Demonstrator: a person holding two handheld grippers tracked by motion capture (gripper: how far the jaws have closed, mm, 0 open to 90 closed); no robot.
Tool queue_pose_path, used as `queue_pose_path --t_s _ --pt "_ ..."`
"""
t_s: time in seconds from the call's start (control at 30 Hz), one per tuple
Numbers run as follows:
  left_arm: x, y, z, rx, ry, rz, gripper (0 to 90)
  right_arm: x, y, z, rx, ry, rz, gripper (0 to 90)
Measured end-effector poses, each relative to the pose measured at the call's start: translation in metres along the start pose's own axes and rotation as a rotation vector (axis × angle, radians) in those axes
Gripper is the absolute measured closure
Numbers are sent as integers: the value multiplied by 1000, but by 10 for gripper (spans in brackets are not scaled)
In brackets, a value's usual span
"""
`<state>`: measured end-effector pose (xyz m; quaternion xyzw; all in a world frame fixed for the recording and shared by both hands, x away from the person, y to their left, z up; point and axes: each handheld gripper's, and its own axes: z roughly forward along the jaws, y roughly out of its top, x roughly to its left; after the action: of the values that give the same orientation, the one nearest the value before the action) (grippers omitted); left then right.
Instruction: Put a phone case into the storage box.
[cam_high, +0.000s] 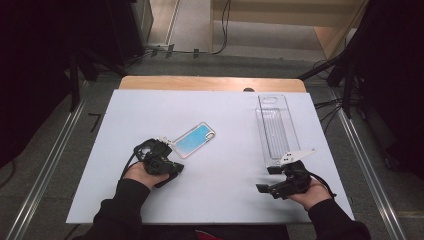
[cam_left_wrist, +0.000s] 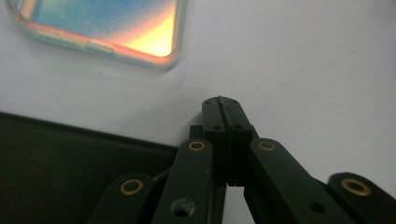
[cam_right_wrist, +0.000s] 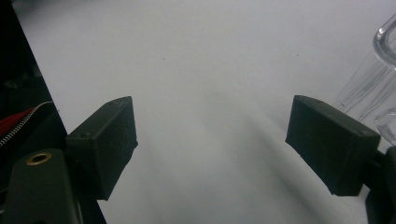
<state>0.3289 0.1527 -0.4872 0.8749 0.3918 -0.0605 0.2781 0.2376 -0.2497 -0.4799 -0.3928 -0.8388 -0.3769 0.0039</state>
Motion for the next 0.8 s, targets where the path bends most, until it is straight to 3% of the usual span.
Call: queue_pose_path --t_s 0.33,0.8 --pt "5 -4 -5 12 -9 -10 897 0 0 -1 -1 0 1 144" --pt "18 -18 -21 27 35 -27 896 1 0 0 1 -5 -4 144"
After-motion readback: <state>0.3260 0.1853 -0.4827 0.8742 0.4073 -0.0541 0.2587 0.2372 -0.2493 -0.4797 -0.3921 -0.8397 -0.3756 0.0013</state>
